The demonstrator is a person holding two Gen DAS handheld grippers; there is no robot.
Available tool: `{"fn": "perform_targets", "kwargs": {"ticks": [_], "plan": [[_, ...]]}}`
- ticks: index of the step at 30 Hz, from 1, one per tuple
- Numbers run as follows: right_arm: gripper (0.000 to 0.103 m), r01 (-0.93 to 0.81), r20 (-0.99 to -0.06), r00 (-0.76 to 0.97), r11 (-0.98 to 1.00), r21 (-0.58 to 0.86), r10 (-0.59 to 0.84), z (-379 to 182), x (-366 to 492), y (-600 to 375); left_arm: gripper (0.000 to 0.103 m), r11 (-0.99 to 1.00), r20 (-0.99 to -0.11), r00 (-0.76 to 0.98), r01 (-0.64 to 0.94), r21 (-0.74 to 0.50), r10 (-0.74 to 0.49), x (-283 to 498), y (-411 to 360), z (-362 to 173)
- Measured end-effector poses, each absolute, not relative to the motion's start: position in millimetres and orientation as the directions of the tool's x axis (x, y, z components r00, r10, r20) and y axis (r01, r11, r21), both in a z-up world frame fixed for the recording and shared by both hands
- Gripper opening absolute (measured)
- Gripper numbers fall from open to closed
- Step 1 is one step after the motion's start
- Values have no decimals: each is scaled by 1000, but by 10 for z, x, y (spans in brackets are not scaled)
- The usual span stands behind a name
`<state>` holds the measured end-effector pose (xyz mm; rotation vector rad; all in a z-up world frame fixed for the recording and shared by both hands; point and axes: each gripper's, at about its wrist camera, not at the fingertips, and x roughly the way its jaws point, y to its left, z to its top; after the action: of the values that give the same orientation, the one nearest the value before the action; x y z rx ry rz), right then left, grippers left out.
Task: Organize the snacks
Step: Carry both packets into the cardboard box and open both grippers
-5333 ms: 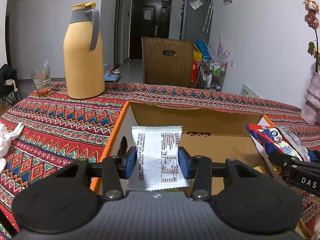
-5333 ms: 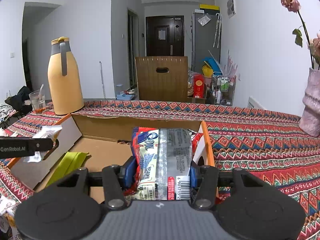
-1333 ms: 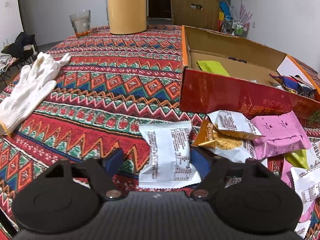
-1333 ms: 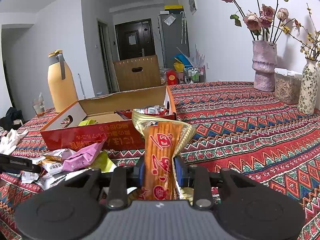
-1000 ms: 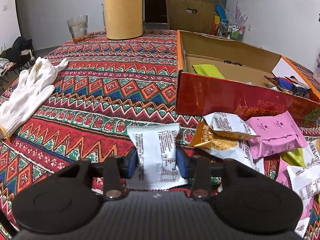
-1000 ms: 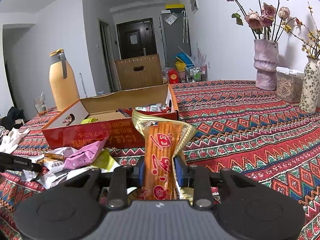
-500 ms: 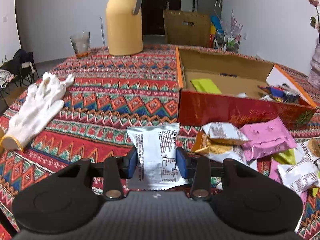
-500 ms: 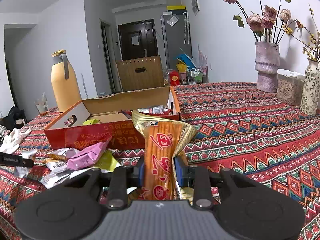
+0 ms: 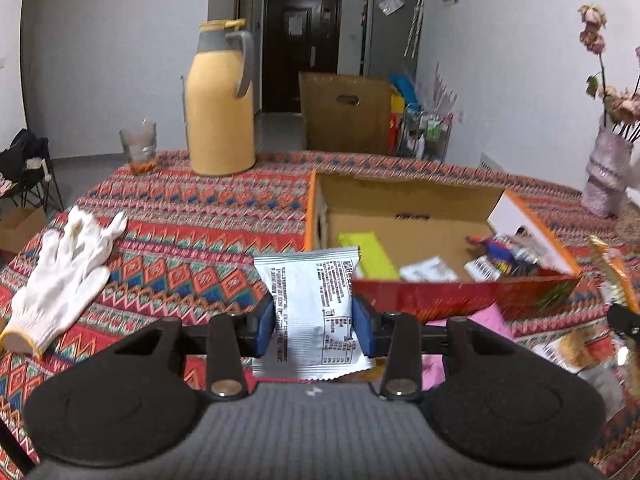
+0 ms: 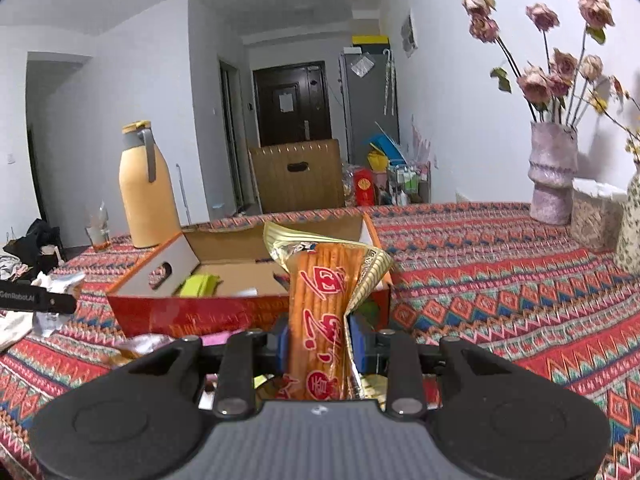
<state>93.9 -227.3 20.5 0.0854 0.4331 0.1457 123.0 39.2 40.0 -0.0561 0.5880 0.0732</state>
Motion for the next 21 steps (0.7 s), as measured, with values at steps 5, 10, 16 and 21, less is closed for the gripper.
{"fn": "perform_targets", "kwargs": {"ticks": [5,10,16,21], "plan": [[29,-148,-392,903,984,95,174,307,1091,-2181,41,997,-524,851,-63,-49,28,1323,289,544],[29,-173,-376,906,981,86,193,403,1290,-2075,41,997,-494,870,-45,-55,12,1441,170,666],[29,-195,-362,908,978,79,210,492,1578,-1947,41,997,-476,879,-40,-68,3,1643,86,728],[29,-203,-359,907,976,79,218,521,1842,-1885,41,995,-469,883,-36,-92,-11,1832,48,743]]}}
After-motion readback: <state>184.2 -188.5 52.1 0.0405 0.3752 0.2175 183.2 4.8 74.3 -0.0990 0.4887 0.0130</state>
